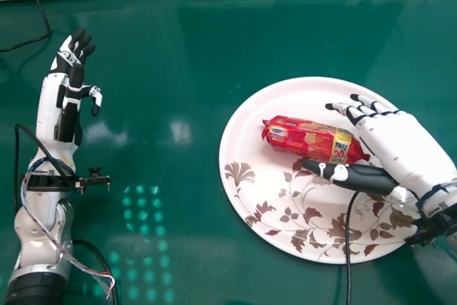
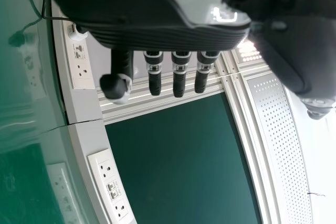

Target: Pick up biscuit and place it in the plate

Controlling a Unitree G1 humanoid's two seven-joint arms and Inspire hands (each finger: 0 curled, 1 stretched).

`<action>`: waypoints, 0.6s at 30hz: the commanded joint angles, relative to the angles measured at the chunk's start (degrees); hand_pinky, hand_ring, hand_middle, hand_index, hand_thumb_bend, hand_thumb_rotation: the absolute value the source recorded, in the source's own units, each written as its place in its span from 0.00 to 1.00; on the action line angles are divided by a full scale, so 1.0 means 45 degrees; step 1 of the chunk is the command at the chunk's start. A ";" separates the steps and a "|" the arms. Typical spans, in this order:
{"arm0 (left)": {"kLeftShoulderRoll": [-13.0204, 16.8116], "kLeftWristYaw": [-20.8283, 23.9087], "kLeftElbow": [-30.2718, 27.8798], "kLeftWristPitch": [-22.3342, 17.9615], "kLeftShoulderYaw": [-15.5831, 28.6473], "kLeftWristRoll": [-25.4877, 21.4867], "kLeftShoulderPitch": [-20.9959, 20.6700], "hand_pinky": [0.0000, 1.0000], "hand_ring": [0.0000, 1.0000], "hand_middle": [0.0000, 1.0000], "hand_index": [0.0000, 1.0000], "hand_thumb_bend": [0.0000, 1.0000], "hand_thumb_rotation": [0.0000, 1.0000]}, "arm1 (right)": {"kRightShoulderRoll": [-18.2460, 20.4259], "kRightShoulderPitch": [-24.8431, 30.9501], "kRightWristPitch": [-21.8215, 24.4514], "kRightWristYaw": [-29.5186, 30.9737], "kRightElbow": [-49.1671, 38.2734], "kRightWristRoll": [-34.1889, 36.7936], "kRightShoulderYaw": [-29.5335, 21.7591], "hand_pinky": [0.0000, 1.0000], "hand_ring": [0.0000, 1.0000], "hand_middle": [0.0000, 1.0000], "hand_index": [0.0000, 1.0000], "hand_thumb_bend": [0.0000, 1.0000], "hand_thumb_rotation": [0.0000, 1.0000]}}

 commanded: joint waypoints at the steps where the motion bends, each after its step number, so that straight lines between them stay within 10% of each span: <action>1: -0.0868 -0.0038 0.1199 -0.0250 -0.0365 0.0054 0.1024 0.00 1.00 0.99 1.00 1.00 0.84 | 0.0036 -0.0083 -0.0020 -0.0105 0.0056 0.0073 -0.0104 0.74 0.87 0.94 0.97 1.00 0.77; 18: -0.1012 0.0423 0.1973 -0.0753 -0.0401 0.0448 0.0441 0.00 1.00 0.98 1.00 1.00 0.85 | 0.0841 -0.4089 0.3267 0.0550 -0.0750 0.2391 -0.0827 0.56 0.74 0.85 0.88 0.91 0.61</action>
